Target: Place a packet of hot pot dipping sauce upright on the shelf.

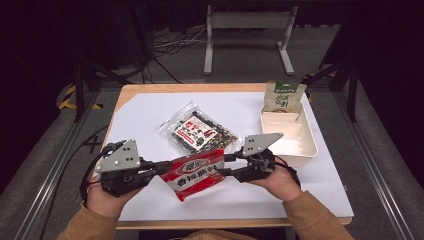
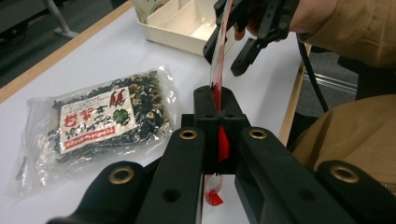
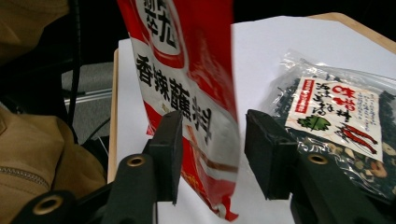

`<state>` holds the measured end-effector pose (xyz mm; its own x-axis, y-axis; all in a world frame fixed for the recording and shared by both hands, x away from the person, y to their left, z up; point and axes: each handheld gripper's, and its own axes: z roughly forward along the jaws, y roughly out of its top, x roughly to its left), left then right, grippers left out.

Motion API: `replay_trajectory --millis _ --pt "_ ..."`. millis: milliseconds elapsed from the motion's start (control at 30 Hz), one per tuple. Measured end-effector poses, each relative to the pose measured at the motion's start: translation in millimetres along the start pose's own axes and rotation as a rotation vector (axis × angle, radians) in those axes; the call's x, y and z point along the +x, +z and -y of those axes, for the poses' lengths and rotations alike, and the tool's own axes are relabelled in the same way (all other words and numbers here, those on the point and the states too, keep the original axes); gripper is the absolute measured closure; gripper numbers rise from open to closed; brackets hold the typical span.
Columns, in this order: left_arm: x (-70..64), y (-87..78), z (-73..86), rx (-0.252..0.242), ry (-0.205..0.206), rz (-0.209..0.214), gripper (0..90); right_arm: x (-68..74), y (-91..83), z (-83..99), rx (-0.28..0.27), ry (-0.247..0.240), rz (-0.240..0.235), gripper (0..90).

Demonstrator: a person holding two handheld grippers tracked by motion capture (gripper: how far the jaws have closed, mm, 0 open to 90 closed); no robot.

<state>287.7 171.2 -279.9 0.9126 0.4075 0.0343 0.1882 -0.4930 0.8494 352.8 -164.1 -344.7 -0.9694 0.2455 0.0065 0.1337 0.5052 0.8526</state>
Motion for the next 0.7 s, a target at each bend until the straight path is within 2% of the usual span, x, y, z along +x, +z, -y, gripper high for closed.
replay_trajectory --millis 167,333,533,700 --pt "-2.5 3.4 -2.9 -0.009 0.008 0.010 90.0 2.4 6.1 -2.1 0.008 -0.030 -0.023 62.1" --pt "-3.9 5.1 -3.7 -0.007 0.017 0.010 90.0 5.2 11.5 -3.7 0.029 -0.058 -0.047 74.7" --pt "-2.2 4.3 -2.3 -0.017 0.008 0.010 90.0 9.6 12.3 -4.5 0.055 -0.096 -0.073 86.8" --pt "-1.0 3.7 -1.8 -0.024 0.003 0.011 90.0 11.1 10.9 -6.3 0.062 -0.084 -0.084 88.4"
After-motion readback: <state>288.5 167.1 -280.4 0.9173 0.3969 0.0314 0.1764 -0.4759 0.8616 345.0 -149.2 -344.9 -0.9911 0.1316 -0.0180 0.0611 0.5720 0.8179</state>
